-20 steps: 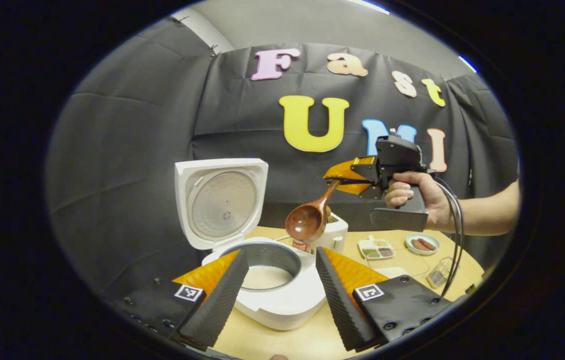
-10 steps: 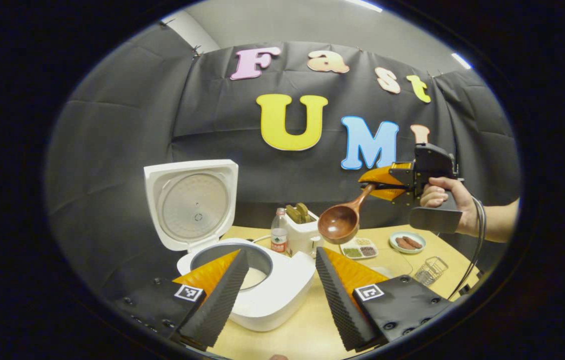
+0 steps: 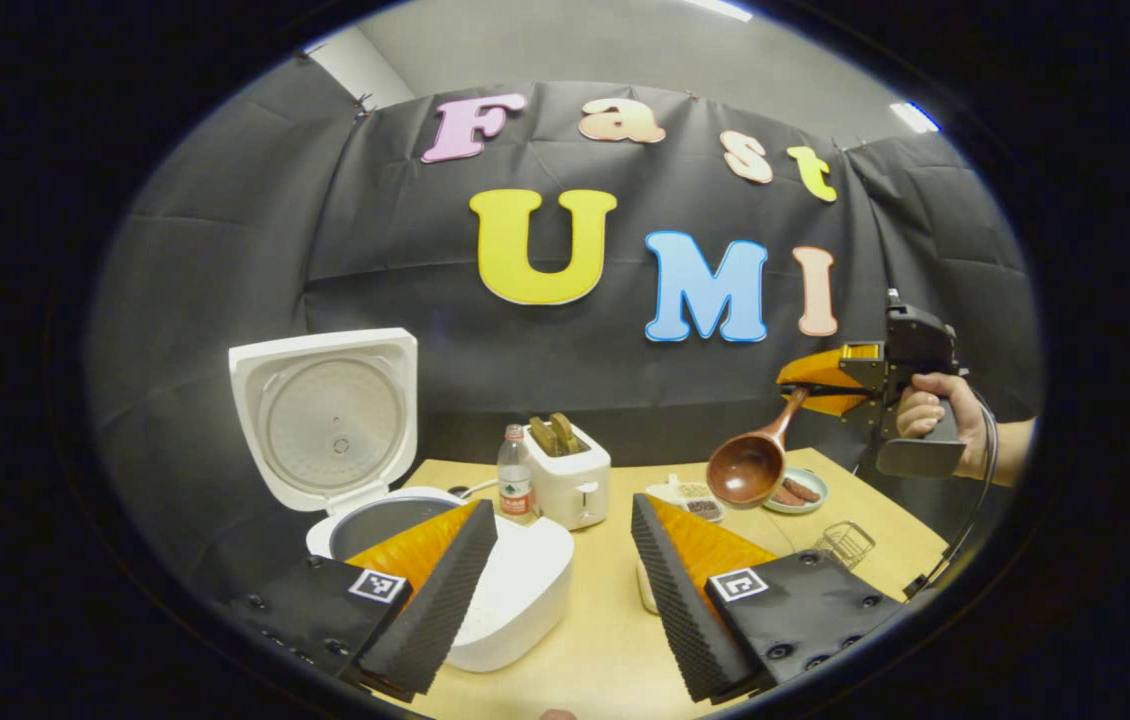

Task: Close the left gripper, press the button to open the rice cooker; take a wooden spoon from the chopstick holder with the right hand, scoop a spoonful of rice and pour it into the rice cooker, then put the wooden spoon back into the chopstick holder.

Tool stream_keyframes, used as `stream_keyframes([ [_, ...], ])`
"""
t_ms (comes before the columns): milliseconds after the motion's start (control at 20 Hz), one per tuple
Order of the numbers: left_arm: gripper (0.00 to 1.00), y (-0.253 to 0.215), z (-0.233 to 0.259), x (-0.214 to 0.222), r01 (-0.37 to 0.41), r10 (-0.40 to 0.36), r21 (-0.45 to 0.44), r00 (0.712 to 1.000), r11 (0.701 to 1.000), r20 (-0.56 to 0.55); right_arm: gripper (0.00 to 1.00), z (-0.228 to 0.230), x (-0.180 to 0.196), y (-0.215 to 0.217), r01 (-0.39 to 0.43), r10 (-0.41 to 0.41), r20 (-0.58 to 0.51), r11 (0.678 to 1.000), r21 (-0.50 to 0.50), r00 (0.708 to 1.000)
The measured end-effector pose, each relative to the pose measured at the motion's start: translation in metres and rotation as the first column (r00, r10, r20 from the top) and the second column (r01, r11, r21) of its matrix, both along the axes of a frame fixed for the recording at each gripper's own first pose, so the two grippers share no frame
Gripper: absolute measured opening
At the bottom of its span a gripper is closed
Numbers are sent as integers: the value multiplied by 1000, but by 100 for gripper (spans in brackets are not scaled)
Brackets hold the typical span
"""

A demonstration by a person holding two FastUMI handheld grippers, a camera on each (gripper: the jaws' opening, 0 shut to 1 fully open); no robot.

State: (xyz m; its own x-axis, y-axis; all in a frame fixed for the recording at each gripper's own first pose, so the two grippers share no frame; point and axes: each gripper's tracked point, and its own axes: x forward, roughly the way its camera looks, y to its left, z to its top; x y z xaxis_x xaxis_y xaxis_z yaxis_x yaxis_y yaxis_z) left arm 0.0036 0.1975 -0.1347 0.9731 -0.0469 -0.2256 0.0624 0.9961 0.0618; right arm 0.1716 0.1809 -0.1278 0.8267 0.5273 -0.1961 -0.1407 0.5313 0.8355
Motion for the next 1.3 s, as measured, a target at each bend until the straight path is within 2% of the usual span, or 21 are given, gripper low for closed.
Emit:
stream_keyframes([
  [150,95,-17,7,7,21,-20,-5,1000,1000,7,7,-1,-5,-44,54,-54,4,998,-24,999],
  [350,95,-36,17,10,40,-40,13,999,999,16,6,-10,-16,-97,111,-108,28,985,-133,994],
  [500,95,-51,17,11,54,-54,23,998,998,15,6,-20,-24,-132,150,-143,46,962,-230,989],
  [700,95,-70,9,9,72,-72,26,997,997,-4,6,-32,-32,-165,182,-169,68,914,-363,983],
  [1000,95,-90,8,8,81,-80,37,997,996,-17,6,-71,-39,-183,177,-173,59,825,-536,983],
  [1200,95,-86,6,5,51,-49,50,998,997,-28,7,-116,-38,-179,140,-161,19,785,-604,987],
  [1300,95,-82,4,2,40,-38,62,999,997,-37,7,-134,-38,-173,117,-155,-7,775,-621,988],
])
